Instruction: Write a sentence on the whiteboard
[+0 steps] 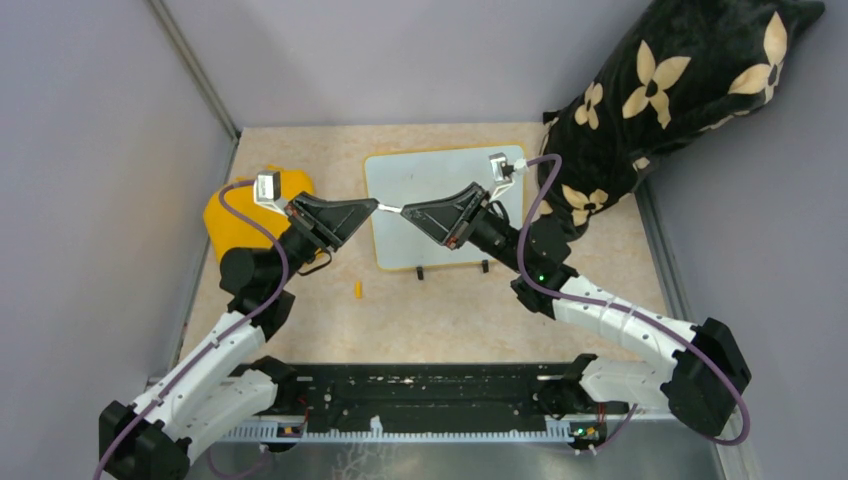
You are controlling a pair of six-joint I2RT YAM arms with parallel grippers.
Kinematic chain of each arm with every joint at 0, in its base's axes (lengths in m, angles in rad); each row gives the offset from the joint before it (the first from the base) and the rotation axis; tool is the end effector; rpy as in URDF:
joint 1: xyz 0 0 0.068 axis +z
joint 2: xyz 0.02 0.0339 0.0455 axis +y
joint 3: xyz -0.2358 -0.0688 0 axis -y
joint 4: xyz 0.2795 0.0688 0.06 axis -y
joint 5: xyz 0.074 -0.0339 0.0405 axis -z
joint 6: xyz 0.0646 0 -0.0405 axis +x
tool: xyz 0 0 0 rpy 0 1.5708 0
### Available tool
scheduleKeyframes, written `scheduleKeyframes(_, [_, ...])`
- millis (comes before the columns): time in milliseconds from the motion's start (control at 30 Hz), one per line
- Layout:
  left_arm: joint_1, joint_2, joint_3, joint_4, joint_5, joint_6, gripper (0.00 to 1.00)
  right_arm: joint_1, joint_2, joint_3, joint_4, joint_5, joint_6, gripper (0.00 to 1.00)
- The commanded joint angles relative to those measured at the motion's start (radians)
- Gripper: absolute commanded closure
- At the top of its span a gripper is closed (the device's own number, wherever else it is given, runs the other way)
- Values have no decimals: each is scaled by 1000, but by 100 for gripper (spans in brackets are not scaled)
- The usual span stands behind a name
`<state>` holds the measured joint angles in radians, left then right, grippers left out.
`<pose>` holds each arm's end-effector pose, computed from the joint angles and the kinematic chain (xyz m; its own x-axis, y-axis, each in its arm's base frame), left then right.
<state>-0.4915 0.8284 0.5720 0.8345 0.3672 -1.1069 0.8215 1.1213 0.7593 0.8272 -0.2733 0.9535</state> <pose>0.2171 -0.1425 0.3478 -0.4154 -0.7244 -0.5502 0.7465 0.0740 -0.6612 0.2065 0.2476 0.3441 -0.5320 0.5809 -0.6161 -0.7523 0.0096 0.6587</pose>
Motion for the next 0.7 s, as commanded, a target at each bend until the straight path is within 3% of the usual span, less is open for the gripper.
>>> scheduleKeyframes(0, [-2,0,-23,-22,7,16,100,-1,-14,11,141,8,22,77])
scheduleKeyframes(133, [-2,-3,-22,-22,8,16,100,-1,-11,14,134,1,22,75])
scheduleKeyframes(433, [-1,-14,-6,-29,-12,12,100,-3,-30,11,83,-30,13,59])
scheduleKeyframes(667, [-2,-18,3,-35,-23,16,100,-12,-59,-5,52,-37,5,58])
